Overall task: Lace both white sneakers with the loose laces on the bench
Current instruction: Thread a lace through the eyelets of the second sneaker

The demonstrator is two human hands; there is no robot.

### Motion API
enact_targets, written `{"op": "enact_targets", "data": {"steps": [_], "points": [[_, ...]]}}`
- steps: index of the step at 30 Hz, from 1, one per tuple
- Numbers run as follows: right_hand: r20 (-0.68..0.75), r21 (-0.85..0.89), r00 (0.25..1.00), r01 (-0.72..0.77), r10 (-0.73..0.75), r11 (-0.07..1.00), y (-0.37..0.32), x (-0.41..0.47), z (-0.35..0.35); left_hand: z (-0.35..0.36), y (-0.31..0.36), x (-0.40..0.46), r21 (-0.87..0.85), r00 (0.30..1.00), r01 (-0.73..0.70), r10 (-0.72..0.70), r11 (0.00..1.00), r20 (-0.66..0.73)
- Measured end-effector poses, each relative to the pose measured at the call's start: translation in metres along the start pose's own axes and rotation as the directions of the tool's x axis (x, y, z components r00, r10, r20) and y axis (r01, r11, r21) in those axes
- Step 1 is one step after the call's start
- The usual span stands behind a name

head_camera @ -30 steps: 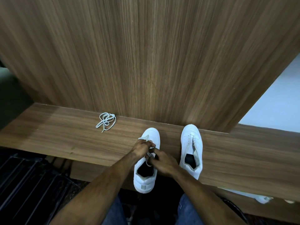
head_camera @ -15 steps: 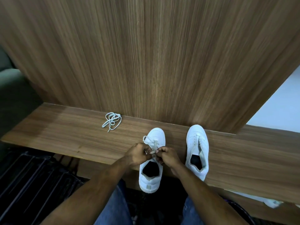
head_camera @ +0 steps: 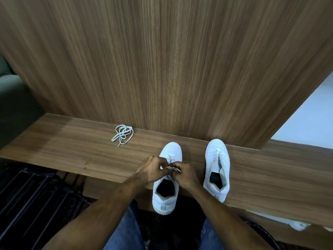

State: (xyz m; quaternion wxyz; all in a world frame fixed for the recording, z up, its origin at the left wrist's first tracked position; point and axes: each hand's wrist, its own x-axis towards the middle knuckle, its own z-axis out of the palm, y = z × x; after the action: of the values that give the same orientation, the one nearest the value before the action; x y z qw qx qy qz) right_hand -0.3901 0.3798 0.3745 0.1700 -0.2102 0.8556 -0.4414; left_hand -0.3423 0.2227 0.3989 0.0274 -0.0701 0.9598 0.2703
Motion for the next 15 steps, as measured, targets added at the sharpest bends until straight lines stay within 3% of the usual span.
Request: {"op": "enact_targets", "data": {"steps": [4, 7, 9, 11, 15], "points": [[-0.034, -0.213, 0.998, 0.037, -0.045, 0.976, -0.003, 0.0, -0.001, -0.004, 0.004, 0.003, 0.036, 0.999, -0.009, 0.007, 0.999, 0.051], [-0.013, -0.283, 0.999, 0.039, -0.044, 0.958, -0.002, 0.003, 0.0, -0.005, 0.006, 0.003, 0.17, 0.998, -0.024, 0.013, 0.985, 0.069], [0.004, -0.199, 1.0, 0.009, -0.009, 0.98, 0.0, 0.004, 0.001, -0.002, 0.007, 0.001, 0.236, 0.997, -0.027, 0.008, 0.971, 0.083], [0.014, 0.005, 0.999, -0.035, 0.035, 0.999, 0.003, 0.005, 0.001, 0.004, 0.006, -0.001, 0.262, 0.997, -0.026, 0.006, 0.965, 0.077], [0.145, 0.325, 0.97, -0.234, 0.197, 0.916, 0.0, 0.002, -0.003, 0.011, 0.005, -0.004, 0.223, 1.0, -0.013, 0.009, 0.975, 0.016]]}}
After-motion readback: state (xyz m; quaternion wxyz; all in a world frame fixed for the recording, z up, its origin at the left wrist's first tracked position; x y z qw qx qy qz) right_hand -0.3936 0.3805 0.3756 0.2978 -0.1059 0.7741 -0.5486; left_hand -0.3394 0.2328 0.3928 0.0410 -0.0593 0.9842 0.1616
